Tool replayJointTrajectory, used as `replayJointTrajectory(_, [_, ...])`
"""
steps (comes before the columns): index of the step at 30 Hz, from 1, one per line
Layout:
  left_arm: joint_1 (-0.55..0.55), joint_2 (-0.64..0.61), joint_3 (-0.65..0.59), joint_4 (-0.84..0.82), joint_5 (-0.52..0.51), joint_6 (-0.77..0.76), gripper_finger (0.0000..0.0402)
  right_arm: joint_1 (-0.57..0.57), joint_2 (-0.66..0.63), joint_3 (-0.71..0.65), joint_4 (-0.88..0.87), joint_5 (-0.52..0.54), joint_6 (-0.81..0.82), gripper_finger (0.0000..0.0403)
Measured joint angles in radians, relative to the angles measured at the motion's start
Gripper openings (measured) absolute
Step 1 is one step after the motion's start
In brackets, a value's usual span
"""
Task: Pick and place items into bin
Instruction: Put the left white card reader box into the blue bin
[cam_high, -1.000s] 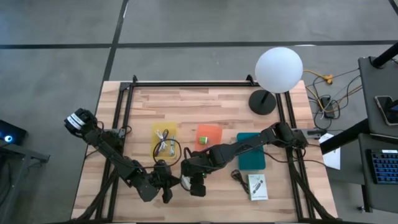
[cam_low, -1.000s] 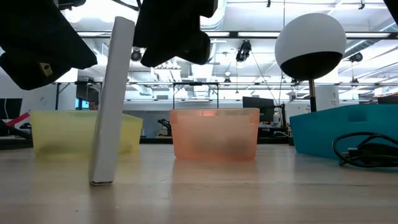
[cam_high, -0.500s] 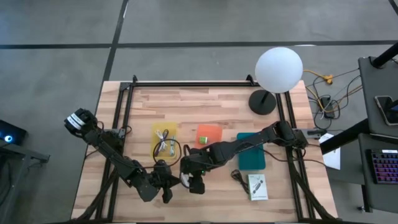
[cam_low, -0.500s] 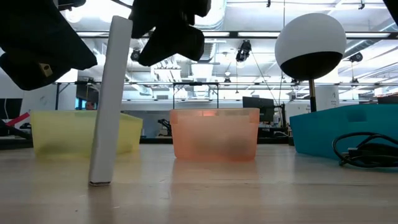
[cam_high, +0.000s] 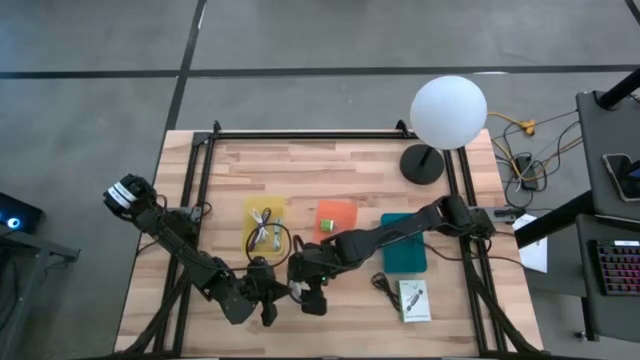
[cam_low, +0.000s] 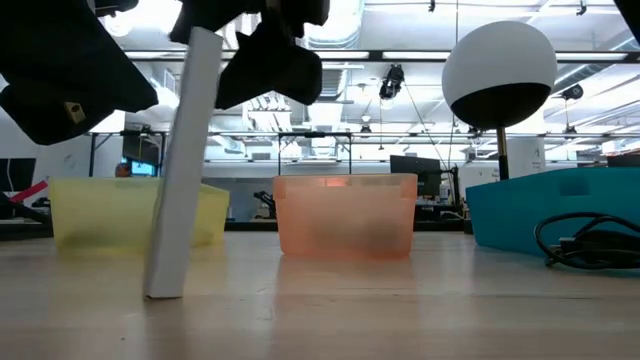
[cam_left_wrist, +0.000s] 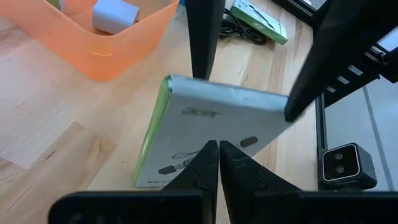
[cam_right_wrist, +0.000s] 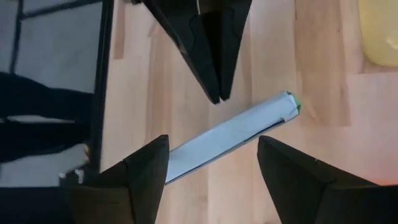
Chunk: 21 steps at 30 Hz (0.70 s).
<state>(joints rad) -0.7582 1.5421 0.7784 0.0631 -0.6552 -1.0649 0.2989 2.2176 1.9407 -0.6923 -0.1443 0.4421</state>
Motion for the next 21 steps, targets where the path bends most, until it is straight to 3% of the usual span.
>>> replayJointTrajectory(21, [0.013,0.000,0.000,0.000,-0.005,0.006,0.0000,-0.008,0.015,0.005,0.017,-0.011,0.428,0.0231])
